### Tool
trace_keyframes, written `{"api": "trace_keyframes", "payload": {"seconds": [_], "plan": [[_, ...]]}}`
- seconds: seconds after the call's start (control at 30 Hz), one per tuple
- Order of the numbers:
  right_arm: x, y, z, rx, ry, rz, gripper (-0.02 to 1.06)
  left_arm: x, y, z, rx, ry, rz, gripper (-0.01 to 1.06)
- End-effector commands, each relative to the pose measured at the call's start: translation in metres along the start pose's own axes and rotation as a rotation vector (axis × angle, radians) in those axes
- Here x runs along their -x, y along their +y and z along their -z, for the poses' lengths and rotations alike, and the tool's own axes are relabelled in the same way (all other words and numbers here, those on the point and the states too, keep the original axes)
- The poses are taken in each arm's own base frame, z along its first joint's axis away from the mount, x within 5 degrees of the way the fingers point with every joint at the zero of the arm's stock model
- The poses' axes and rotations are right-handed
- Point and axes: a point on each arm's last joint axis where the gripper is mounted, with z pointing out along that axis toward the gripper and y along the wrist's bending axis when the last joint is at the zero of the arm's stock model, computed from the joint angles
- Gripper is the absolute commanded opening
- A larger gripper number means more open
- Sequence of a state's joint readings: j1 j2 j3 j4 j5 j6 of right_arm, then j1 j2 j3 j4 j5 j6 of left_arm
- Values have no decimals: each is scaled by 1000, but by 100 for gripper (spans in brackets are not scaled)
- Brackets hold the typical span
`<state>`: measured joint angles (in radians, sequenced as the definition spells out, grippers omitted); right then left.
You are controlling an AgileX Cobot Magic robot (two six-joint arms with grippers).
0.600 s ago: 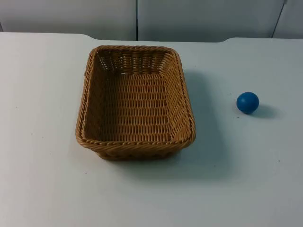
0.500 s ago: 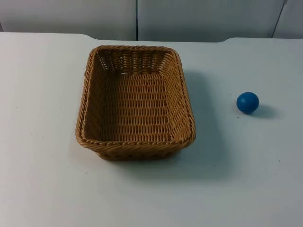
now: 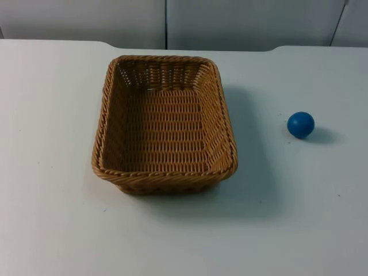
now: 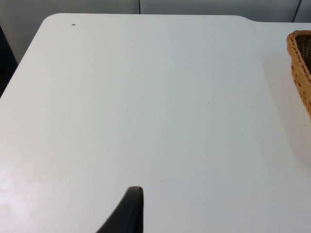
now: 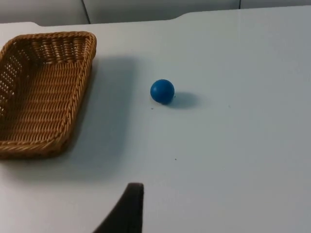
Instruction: Pick up the basket with the left hand and place the ball into the basket with the right hand.
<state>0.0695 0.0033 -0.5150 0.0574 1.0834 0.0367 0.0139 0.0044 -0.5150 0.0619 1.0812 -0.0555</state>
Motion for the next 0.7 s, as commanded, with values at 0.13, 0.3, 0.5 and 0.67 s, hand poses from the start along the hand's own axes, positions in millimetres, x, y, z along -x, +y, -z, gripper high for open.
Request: {"api": "trace_keyframes", "payload": {"seconds": [0.13,0.3,0.5,0.67], "plan": [[0,0,0,2,-10,-16,104,-1,0,0,0,-3,8,105],[0,-1,0,-2,-10,-33,104,-1,0,0,0,-3,8,105],[0,-1,0,-2,-12,-26,104,-1,0,0,0,-3,8,105],[0,-1,0,-4,-12,-29,104,-1,0,0,0,-3,8,105]]}}
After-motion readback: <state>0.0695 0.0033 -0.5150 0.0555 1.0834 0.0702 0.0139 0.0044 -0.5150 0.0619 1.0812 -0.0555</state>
